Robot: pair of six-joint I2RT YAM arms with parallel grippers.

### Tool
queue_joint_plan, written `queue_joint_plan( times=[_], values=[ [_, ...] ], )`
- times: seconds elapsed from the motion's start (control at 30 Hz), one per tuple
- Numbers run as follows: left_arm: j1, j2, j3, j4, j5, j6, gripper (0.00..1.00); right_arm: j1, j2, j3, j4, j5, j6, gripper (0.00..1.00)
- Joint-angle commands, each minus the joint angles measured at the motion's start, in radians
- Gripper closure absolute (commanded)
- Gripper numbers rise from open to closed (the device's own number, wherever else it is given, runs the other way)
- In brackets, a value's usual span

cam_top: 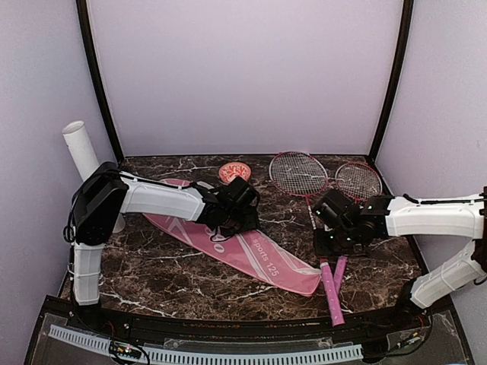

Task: Pack up the badminton gear
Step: Pick up the racket from the center of the board, then move the racket bag to the center of the board.

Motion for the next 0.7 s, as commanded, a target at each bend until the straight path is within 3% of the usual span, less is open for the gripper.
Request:
queue_joint_plan(
  times=[0.0,0.1,0.4,0.67],
  values=[
    [-0.003,0.055,0.055,-0.105,-0.007,-0.017,0.35,-0.009,-0.039,-0.024,0.069,-0.01,-0.021,1.0],
    [-0.003,0.087,0.071,-0.149,0.001,-0.011,0.41,-0.01,-0.047,-0.036,0.085,-0.02,-0.021,1.0],
    [-0.004,0.105,0.039,-0.28,0.013,0.059,0.79,-0.016,-0.074,-0.059,0.091,-0.023,-0.028,1.0],
    [-0.025,-0.013,-0.112,-0.205,0.08,0.223,1.0,-0.02,-0.065,-0.062,0.096,-0.026,-0.021,1.0]
  ],
)
